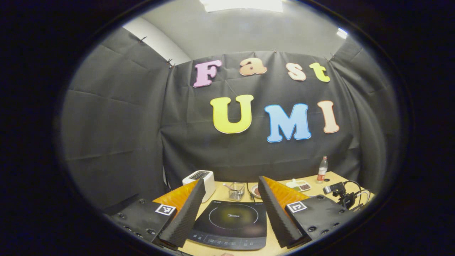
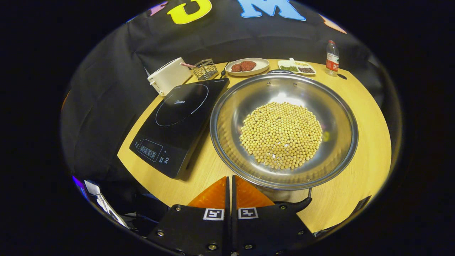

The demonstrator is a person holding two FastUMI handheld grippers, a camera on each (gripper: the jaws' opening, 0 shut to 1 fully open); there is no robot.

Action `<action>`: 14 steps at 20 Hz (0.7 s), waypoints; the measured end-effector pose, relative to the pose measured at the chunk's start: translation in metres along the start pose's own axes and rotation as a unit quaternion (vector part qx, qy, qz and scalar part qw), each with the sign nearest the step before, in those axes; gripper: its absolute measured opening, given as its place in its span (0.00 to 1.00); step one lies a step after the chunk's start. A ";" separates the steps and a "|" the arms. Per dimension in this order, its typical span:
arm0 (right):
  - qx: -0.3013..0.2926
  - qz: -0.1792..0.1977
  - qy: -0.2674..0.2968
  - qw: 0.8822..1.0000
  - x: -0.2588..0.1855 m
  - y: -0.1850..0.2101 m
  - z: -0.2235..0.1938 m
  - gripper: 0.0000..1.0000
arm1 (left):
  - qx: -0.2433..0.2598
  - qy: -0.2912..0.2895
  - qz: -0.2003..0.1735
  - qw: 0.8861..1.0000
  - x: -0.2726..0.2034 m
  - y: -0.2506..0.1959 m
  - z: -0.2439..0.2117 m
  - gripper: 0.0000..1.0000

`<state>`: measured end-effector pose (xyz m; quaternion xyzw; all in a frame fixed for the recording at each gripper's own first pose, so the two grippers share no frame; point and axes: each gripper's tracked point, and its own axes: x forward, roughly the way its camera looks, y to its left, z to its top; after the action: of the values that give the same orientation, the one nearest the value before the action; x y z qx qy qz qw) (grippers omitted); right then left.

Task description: First push the handle of the pot to place it horizontally, then grasp the pot with both hands and set it on the induction cooktop.

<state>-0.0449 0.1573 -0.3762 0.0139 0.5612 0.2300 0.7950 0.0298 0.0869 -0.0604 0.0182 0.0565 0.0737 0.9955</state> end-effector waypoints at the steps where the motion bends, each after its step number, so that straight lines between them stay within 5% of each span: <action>1: -0.001 -0.003 0.003 1.000 -0.002 -0.005 -0.002 0.01 | 0.002 -0.003 -0.004 1.000 0.001 -0.006 0.001 1.00; 9: 0.013 -0.039 0.018 0.999 -0.013 -0.055 -0.013 0.01 | 0.003 -0.004 -0.036 0.999 0.014 -0.049 0.000 1.00; 10: 0.014 -0.045 0.019 0.999 -0.014 -0.063 -0.012 0.01 | 0.002 -0.003 -0.039 0.999 0.016 -0.054 0.000 0.91; 14: 0.011 -0.072 0.026 0.997 -0.020 -0.089 -0.013 0.00 | -0.005 -0.007 -0.049 0.999 0.028 -0.068 0.003 0.96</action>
<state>-0.0303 0.0675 -0.3882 -0.0243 0.5836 0.1664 0.7945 0.0680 0.0243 -0.0630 0.0113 0.0505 0.0251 0.9983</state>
